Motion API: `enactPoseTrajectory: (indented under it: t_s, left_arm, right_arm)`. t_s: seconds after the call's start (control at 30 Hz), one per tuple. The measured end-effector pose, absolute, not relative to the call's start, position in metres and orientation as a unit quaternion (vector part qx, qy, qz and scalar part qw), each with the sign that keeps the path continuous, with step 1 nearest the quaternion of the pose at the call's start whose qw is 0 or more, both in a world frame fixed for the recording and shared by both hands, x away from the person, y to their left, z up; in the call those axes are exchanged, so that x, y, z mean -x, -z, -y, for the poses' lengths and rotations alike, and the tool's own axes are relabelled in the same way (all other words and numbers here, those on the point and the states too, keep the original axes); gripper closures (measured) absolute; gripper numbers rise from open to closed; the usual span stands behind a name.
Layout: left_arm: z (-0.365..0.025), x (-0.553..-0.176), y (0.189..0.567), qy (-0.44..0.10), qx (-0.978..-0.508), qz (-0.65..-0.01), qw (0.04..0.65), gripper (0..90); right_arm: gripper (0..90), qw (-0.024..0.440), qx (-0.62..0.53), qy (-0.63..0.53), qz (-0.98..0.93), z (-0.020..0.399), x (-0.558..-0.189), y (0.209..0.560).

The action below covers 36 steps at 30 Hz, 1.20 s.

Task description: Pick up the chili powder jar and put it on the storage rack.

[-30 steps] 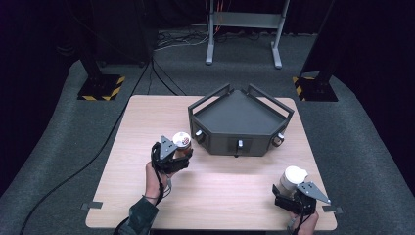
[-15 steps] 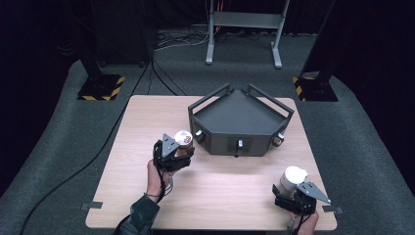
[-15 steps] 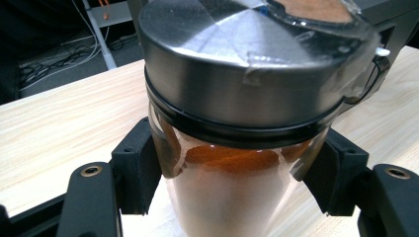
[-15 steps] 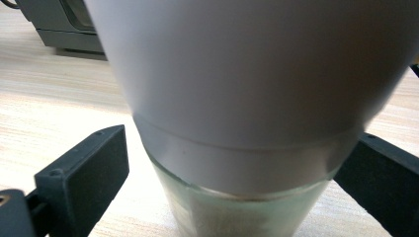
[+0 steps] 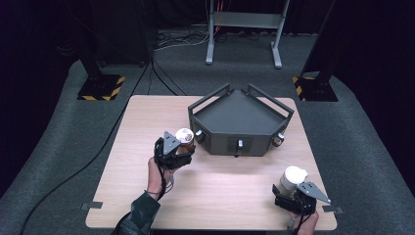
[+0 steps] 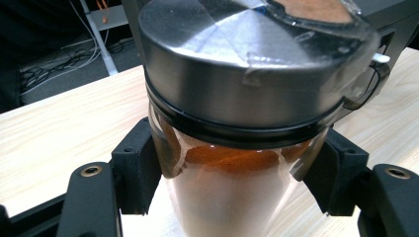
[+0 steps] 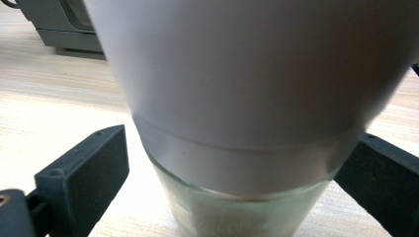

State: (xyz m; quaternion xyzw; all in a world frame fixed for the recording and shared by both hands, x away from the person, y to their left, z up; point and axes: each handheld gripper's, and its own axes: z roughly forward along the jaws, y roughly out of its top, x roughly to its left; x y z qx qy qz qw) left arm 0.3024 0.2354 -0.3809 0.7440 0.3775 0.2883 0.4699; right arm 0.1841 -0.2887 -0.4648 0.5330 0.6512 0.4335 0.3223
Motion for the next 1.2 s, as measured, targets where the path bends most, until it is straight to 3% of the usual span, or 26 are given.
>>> enactPoseTrajectory:
  t_s: [1.2]
  left_arm:
    - [-0.225,-0.314,0.368,-0.286,-0.751,-0.360,0.475,31.7]
  right_arm:
    - [0.0,0.321,-0.533,-0.435,-0.651,0.289,-0.184,0.465]
